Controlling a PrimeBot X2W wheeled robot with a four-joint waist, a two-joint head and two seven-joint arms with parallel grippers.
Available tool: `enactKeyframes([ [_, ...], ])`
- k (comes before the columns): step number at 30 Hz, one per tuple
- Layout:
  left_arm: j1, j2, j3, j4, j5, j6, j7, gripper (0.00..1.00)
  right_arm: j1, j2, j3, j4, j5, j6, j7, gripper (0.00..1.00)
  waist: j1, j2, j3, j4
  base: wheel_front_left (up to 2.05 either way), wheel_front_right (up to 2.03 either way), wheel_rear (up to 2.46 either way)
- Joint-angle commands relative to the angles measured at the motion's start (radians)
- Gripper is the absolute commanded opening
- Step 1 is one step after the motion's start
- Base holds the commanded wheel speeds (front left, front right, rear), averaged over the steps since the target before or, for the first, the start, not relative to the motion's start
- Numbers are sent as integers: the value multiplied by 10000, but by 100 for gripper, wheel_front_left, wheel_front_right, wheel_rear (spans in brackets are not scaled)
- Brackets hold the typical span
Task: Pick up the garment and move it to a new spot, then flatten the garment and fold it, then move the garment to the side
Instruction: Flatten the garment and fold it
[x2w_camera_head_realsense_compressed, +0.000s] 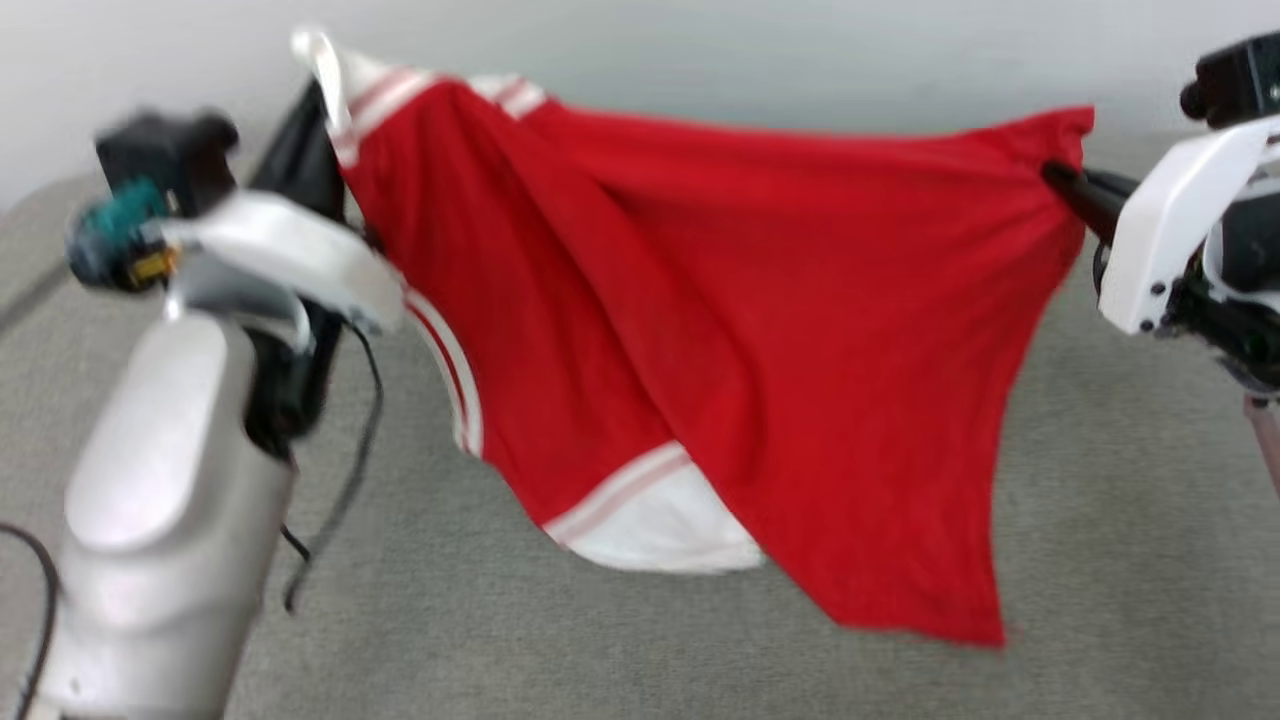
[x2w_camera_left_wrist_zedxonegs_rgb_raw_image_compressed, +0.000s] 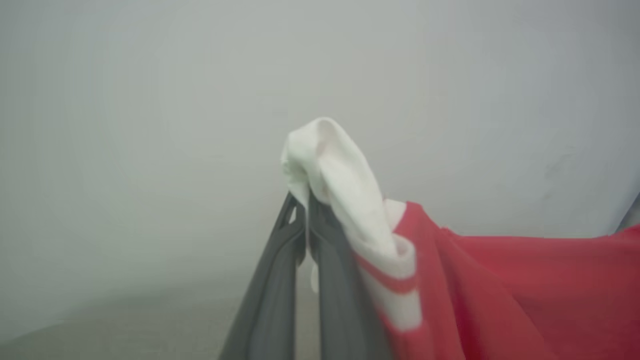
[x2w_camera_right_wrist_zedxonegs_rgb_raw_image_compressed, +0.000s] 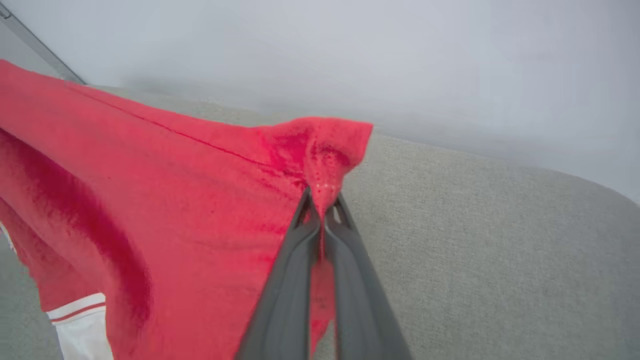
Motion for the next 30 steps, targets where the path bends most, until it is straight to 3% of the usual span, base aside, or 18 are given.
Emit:
enactKeyframes([
  [1, -410, 26, 11, 200, -35, -83, 18, 0, -320, -8, -24, 88, -60, -7, -118, 0, 0, -1, -247, -277, 0, 0, 0],
  [8, -3029, 31, -349, 2164, 490, -481, -89, 0, -1810, -13, -173, 768, -467, -9, -1074, 0, 0, -1, 56, -485, 0, 0, 0],
  [12, -4584, 81, -475, 2976, 824, -552, -310, 0, -2913, -109, -260, 1063, -895, -9, -1591, 0, 0, -1, 719, -574, 0, 0, 0],
  [13, -5626, 134, -500, 3372, 1062, -494, -618, 0, -3737, -22, -319, 1301, -1224, -9, -2135, 0, 0, -1, 1314, -670, 0, 0, 0],
  [22, -8552, 470, -587, 3766, 1644, -431, -1018, 0, -6303, -96, -362, 1708, -1850, -10, -3527, 0, 0, -1, 3486, -835, 0, 0, 0],
  [30, -9477, 449, -678, 4292, 1745, -428, -1309, 0, -7533, -44, 103, 2208, -1787, -9, -4039, 0, 0, -1, 4819, -804, 0, 0, 0],
])
